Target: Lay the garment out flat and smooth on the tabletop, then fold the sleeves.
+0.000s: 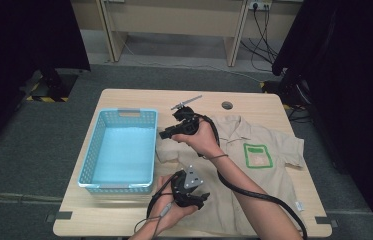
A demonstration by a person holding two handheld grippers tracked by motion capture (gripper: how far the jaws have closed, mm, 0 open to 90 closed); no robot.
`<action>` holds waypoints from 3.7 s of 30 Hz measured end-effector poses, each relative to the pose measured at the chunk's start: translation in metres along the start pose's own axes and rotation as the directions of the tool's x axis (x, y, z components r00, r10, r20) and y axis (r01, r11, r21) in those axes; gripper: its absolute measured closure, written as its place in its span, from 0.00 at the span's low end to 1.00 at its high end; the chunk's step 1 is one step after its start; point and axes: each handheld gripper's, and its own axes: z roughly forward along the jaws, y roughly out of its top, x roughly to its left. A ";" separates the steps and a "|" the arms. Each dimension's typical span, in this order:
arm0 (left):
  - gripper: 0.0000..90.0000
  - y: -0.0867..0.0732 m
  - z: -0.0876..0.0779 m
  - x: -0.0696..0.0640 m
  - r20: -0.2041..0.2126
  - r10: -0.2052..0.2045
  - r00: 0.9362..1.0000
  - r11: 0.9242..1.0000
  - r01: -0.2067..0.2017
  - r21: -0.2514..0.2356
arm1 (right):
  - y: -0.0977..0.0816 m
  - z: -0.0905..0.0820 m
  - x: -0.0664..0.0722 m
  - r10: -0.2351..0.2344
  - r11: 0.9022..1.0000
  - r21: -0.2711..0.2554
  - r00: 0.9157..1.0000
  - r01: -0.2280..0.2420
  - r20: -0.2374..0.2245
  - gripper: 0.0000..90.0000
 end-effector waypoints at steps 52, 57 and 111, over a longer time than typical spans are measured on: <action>0.15 -0.055 -0.014 -0.007 0.040 -0.019 0.999 0.952 0.030 -0.305 | -0.201 -0.223 -0.155 0.343 0.938 -0.173 0.748 -0.300 0.567 0.44; 0.15 -0.056 -0.014 -0.009 0.056 -0.024 0.998 0.951 0.040 -0.307 | -0.221 -0.234 -0.164 0.373 0.924 -0.174 0.698 -0.341 0.611 0.45; 0.13 -0.060 -0.019 -0.011 0.002 -0.054 0.999 0.933 0.051 -0.355 | -0.268 -0.224 -0.191 0.455 0.868 -0.184 0.588 -0.461 0.669 0.73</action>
